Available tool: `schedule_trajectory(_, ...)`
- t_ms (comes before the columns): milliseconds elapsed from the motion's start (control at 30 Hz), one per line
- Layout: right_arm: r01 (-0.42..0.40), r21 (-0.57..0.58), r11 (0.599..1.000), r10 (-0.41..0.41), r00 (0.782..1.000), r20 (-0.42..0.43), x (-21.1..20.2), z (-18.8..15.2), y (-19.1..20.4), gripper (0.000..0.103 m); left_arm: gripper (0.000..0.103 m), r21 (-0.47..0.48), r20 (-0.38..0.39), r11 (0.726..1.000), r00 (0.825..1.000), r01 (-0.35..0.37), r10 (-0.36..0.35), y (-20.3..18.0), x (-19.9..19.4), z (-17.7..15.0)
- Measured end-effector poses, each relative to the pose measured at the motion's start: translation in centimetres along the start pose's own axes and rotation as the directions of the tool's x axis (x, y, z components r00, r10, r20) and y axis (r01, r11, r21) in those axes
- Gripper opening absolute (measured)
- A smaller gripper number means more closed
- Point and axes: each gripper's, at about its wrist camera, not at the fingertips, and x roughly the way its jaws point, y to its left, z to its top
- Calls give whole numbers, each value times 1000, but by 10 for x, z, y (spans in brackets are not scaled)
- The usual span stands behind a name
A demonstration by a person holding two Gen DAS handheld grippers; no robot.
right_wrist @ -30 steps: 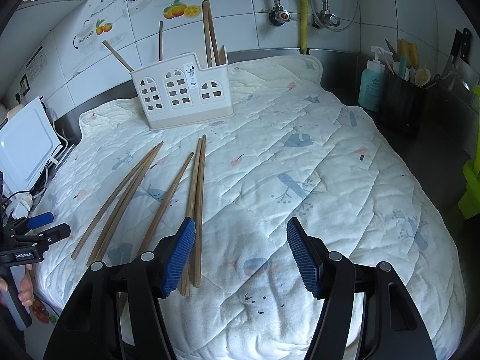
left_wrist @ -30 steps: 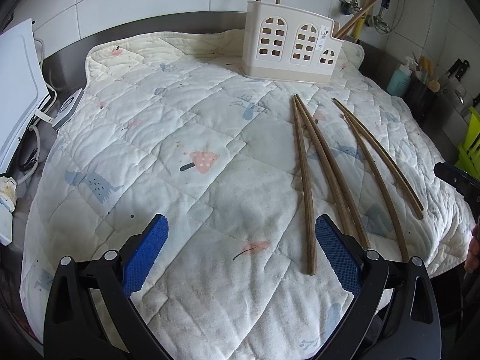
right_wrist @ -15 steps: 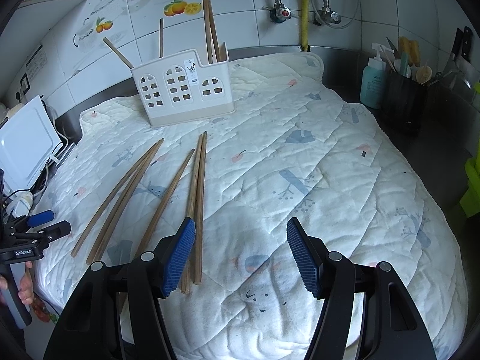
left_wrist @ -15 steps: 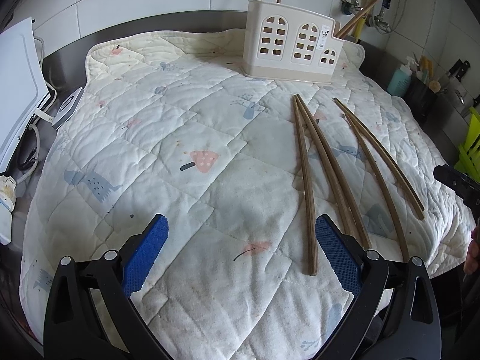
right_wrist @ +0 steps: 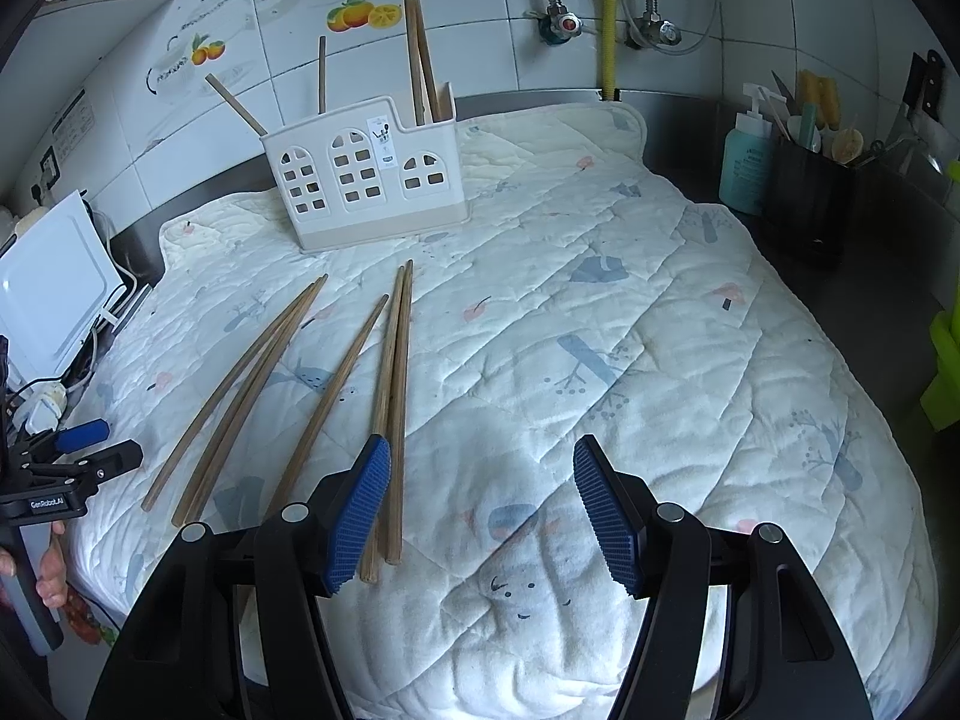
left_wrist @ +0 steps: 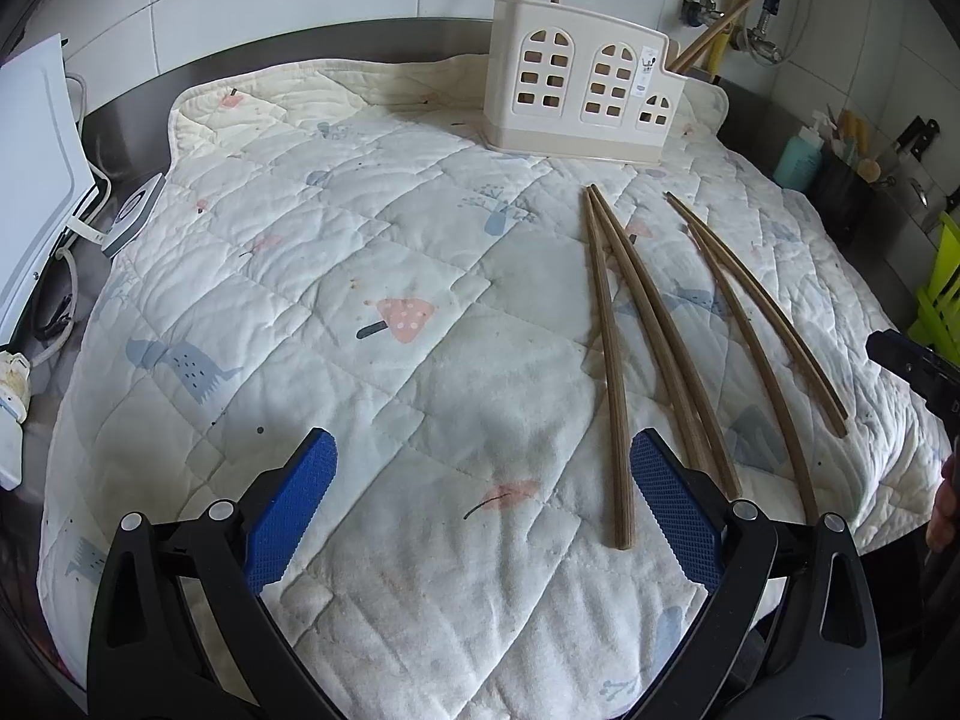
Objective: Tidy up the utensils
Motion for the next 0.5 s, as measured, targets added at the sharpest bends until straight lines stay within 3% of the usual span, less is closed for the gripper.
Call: schedule_trajectory(500,-11,-6,1000,11,1000,-7,-3,-1,1,62,97,-4,-11,1000,1000,26,-26,-2,2,0)
